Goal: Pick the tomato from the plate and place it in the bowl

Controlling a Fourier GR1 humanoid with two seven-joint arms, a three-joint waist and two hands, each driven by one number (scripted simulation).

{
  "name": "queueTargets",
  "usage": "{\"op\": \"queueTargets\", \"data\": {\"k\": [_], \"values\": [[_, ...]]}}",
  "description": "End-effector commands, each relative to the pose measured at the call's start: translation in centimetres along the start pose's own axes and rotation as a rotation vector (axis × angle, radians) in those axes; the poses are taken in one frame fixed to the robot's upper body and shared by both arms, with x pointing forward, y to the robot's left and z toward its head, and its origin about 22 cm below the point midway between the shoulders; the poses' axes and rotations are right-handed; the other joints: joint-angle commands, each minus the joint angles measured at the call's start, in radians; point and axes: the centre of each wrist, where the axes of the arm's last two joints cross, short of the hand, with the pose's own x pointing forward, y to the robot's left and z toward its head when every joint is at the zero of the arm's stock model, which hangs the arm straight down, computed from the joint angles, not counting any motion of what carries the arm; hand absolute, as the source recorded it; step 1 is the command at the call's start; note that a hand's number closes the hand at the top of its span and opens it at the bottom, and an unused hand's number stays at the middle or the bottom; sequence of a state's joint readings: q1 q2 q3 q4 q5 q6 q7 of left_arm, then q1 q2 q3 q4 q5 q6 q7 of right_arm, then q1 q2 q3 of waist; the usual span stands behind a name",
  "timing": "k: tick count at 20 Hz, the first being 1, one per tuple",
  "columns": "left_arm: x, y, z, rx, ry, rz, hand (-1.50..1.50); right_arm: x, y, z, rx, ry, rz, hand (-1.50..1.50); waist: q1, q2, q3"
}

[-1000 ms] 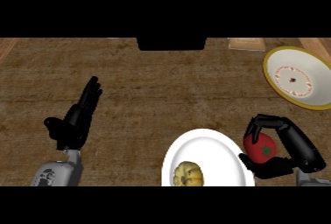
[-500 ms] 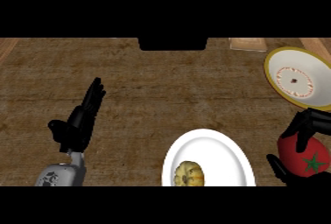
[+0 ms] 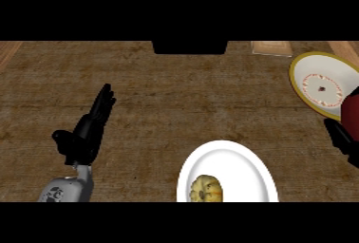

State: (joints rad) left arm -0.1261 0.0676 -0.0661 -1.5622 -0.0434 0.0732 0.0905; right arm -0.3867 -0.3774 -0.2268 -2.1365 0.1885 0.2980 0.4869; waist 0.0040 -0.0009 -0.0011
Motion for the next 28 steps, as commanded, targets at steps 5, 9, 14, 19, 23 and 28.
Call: {"op": "queueTargets", "data": {"k": [5, 9, 14, 19, 23, 28], "values": [[-2.0, -0.6, -0.1, 0.016, -0.022, 0.001, 0.00, -1.3, -1.9, -5.6, -0.053, 0.085, 0.015, 1.50, 0.002, 0.002, 0.001], [-0.1, -0.5, -1.2, 0.009, -0.004, -0.007, 0.00, -3.9, -4.1, -7.0, -0.070, 0.152, 0.238, 1.50, 0.005, 0.004, 0.001], [-0.4, -0.3, -0.3, -0.027, -0.002, 0.002, 0.00, -8.7, -4.3, -9.0, -0.057, 0.183, 0.419, 1.50, 0.026, 0.011, 0.001], [-0.9, -0.7, -1.1, -0.019, -0.005, 0.000, 0.00, -13.7, -3.2, -10.2, -0.079, 0.232, 0.438, 1.50, 0.016, 0.009, 0.001], [0.1, 0.5, 0.0, -0.018, -0.020, -0.008, 0.00, -18.6, -4.2, -9.1, -0.088, 0.264, 0.472, 1.50, 0.025, 0.010, 0.002], [0.8, -1.3, -1.3, -0.008, -0.007, -0.001, 0.00, -22.0, -2.0, -9.3, -0.071, 0.309, 0.485, 1.50, 0.024, 0.010, 0.002]]}}
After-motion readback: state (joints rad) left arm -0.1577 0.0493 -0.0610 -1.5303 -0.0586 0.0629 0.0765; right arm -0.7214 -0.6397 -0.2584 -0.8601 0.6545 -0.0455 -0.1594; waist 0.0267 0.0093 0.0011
